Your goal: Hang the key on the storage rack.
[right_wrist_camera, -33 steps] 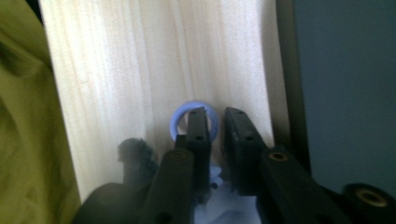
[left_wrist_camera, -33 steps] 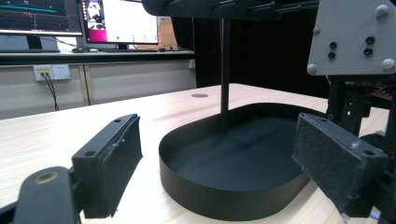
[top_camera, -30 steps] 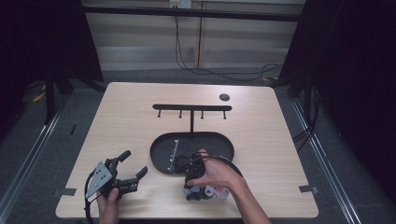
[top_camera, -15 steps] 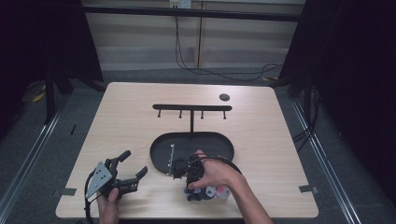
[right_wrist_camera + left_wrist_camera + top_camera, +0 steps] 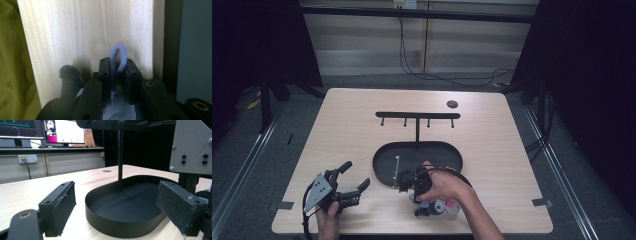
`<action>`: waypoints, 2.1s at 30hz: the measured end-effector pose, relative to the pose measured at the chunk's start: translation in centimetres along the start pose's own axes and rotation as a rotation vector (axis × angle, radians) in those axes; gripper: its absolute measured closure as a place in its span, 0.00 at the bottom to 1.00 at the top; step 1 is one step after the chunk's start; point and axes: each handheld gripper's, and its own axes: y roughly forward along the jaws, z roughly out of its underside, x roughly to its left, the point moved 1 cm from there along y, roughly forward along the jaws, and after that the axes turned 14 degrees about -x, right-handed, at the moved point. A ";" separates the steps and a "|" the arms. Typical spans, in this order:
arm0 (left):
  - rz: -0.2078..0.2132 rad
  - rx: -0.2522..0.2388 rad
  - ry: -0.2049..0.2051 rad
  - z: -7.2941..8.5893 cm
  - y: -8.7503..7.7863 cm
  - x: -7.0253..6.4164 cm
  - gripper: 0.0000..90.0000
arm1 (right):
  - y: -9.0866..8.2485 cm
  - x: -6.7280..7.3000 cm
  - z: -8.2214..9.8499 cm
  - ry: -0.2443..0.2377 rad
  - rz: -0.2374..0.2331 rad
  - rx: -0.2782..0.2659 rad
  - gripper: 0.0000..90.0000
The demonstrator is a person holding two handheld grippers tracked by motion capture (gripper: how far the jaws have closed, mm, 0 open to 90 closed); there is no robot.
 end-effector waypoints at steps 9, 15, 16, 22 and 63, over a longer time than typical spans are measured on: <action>-0.001 0.000 -0.003 0.0 0.0 0.0 0.17 | 0.1 0.2 0.0 0.003 0.016 0.017 0.97; -0.005 -0.001 -0.005 0.0 0.0 0.0 0.17 | -0.6 0.1 0.0 0.026 0.010 -0.018 0.97; -0.002 -0.002 -0.003 0.0 0.0 0.0 0.17 | -0.7 0.1 0.0 0.032 0.020 -0.027 0.97; -0.001 -0.002 -0.003 0.0 0.0 0.0 0.17 | -2.2 0.1 0.0 0.039 0.027 -0.038 0.97; -0.005 -0.001 -0.005 0.0 0.0 0.0 0.17 | -10.9 -0.1 0.0 0.091 0.094 -0.120 0.97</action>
